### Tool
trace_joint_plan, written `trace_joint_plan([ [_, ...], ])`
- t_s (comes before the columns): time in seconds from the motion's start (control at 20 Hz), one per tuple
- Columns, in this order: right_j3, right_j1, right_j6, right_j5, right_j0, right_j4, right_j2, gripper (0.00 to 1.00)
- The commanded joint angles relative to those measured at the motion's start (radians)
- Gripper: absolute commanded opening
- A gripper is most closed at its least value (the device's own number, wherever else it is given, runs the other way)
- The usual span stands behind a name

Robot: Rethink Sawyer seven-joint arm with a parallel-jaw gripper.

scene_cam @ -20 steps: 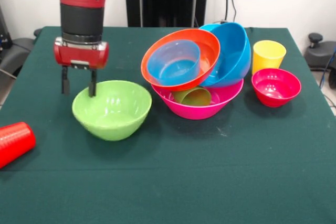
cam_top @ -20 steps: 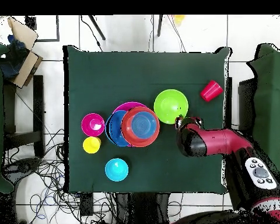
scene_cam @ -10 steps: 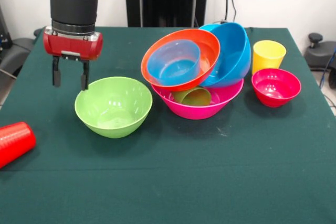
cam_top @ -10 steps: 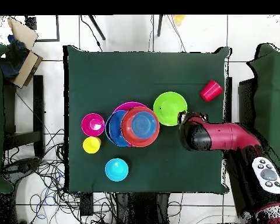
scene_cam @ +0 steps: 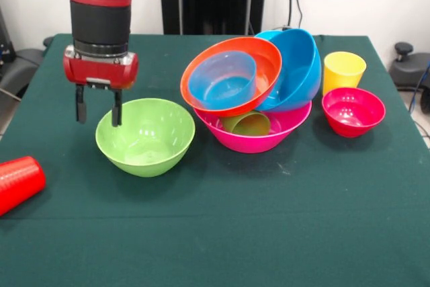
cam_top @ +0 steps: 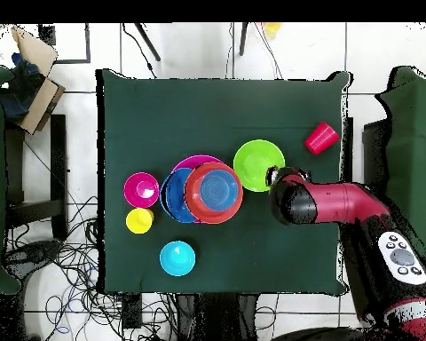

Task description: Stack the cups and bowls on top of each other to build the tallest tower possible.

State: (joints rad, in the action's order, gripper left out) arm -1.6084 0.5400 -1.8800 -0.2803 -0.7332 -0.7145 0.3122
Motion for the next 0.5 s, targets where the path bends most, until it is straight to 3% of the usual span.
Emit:
trace_joint_plan([
  [0.05,0.084,-0.126,0.063,0.038,0.023,-0.077,0.062,1.00],
  [0.35,0.110,-0.161,0.049,0.066,0.033,-0.087,0.047,1.00],
  [0.4,0.109,-0.161,0.052,0.066,0.033,-0.082,0.047,0.00],
  [0.5,0.105,-0.160,0.063,0.048,0.025,-0.071,0.057,0.00],
])
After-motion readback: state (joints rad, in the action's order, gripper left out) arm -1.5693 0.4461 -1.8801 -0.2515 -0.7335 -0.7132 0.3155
